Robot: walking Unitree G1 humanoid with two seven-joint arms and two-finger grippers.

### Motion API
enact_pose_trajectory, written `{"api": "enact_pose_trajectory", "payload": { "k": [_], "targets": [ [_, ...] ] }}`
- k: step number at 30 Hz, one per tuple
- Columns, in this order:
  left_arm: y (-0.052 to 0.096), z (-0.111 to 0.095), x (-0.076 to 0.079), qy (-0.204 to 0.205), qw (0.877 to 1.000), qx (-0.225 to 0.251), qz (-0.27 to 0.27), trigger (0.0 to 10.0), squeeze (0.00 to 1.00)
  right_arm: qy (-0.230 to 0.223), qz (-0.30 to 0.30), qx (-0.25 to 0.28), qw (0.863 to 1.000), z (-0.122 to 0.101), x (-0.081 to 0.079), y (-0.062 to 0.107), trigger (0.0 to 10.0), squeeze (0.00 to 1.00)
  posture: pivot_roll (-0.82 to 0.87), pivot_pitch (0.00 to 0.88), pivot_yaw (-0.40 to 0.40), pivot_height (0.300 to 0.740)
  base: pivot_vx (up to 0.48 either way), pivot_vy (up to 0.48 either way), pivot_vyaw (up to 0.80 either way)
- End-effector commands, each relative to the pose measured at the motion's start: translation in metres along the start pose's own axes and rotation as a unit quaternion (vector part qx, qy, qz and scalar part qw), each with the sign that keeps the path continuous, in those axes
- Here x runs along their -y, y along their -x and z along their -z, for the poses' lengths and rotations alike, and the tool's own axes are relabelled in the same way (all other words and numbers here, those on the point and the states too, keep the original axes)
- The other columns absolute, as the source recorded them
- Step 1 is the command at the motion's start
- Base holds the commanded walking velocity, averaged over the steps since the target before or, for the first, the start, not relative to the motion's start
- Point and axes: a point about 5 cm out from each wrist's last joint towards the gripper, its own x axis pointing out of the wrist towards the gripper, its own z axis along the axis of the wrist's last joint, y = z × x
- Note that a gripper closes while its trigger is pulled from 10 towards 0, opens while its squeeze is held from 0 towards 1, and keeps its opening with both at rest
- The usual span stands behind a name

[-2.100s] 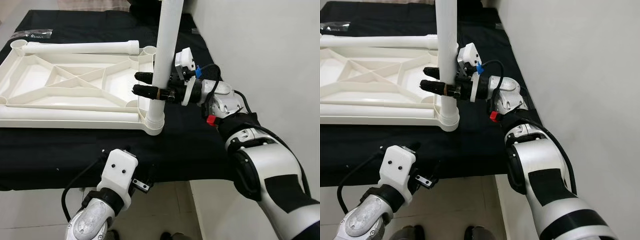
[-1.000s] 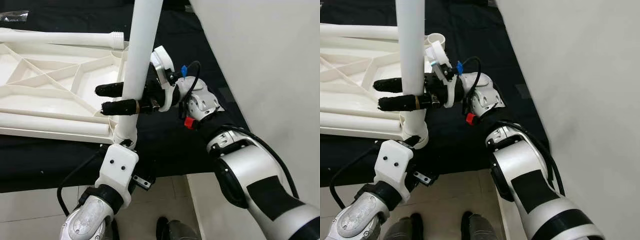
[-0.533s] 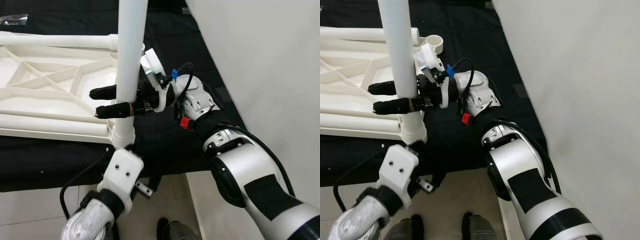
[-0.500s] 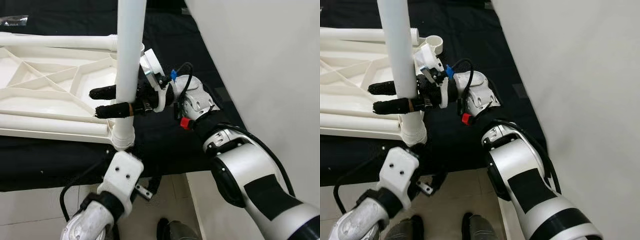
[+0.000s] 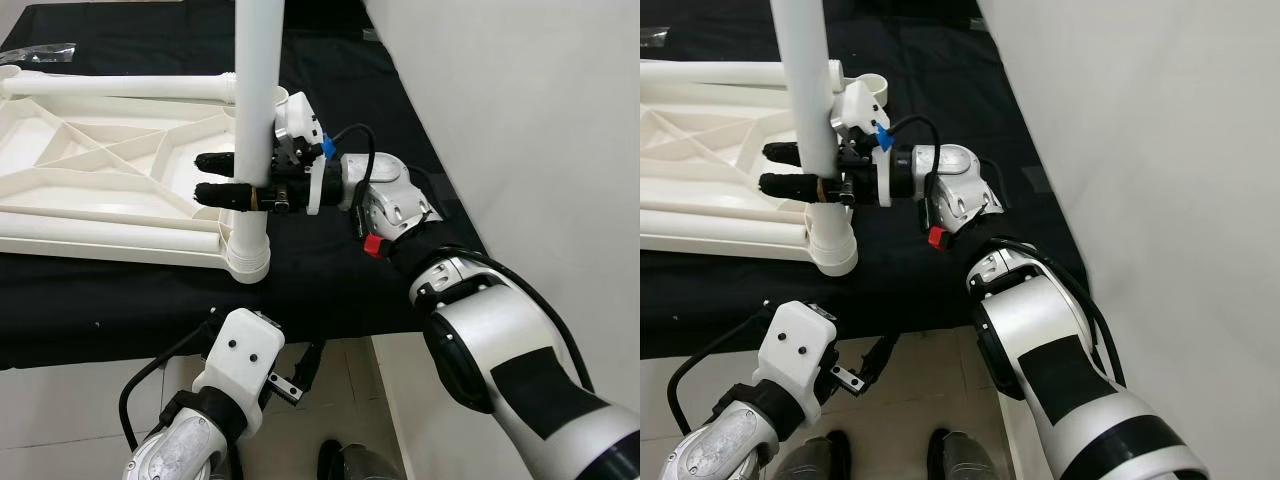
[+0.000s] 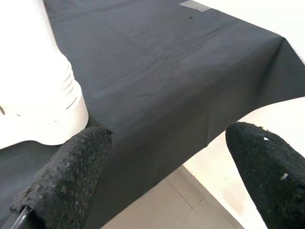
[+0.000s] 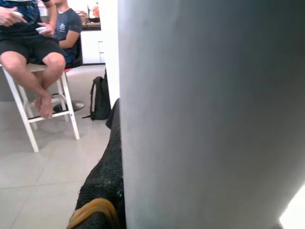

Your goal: Building children table

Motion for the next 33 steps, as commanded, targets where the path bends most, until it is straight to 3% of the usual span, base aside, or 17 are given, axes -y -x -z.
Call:
{"api": "enact_pose_trajectory", "payload": {
  "k": [1,10,12,15,17,21,22,26,30,33],
  "targets": [
    [0.0,0.006,0.001,0.0,1.0,-0.014,0.003,10.0,0.0,0.02,-0.016,-0.078,0.997,0.02,-0.005,0.008,10.0,0.0,0.16,0.264,-0.147,0.74,0.0,0.0,0.0],
    [-0.001,0.006,0.002,0.0,1.0,-0.01,0.002,10.0,0.0,0.041,0.014,-0.157,0.987,0.025,-0.002,-0.004,10.0,0.0,0.16,0.261,-0.149,0.74,0.0,0.0,0.0],
    [-0.001,0.007,0.002,0.0,1.0,-0.01,0.004,10.0,0.0,0.056,-0.026,-0.102,0.993,0.014,-0.008,-0.01,10.0,0.0,0.15,0.27,-0.15,0.74,0.0,0.0,0.0],
    [0.0,0.008,0.002,-0.001,1.0,-0.01,0.005,10.0,0.0,0.065,-0.067,-0.063,0.994,0.006,-0.012,-0.011,10.0,0.0,0.15,0.271,-0.148,0.74,0.0,0.0,0.0],
    [0.0,0.009,0.002,-0.001,1.0,-0.011,0.005,10.0,0.0,0.051,-0.126,-0.049,0.99,0.006,-0.019,-0.008,10.0,0.0,0.15,0.275,-0.148,0.74,0.0,0.0,0.0],
    [0.0,0.009,0.001,0.0,1.0,-0.01,0.003,10.0,0.0,0.049,-0.158,-0.076,0.983,0.011,-0.022,-0.005,10.0,0.0,0.15,0.279,-0.146,0.74,0.0,0.0,0.0],
    [0.0,0.009,0.001,-0.002,1.0,-0.01,0.004,10.0,0.0,0.052,-0.14,-0.107,0.983,0.015,-0.019,-0.005,10.0,0.0,0.15,0.28,-0.146,0.74,0.0,0.0,0.0],
    [0.0,0.009,0.001,-0.004,1.0,-0.01,0.004,10.0,0.0,0.056,-0.125,-0.128,0.982,0.017,-0.017,-0.005,10.0,0.0,0.14,0.289,-0.146,0.74,0.0,0.0,0.0],
    [-0.001,0.009,0.001,-0.004,1.0,-0.008,0.003,10.0,0.0,0.082,-0.028,-0.172,0.981,0.012,0.001,0.001,10.0,0.0,0.14,0.289,-0.146,0.74,0.0,0.0,0.0],
    [-0.001,0.008,0.001,-0.003,1.0,-0.007,0.002,10.0,0.0,0.087,0.009,-0.146,0.985,0.0,0.008,0.003,10.0,0.0,0.14,0.282,-0.144,0.74,0.0,0.0,0.0]
  ]
}}
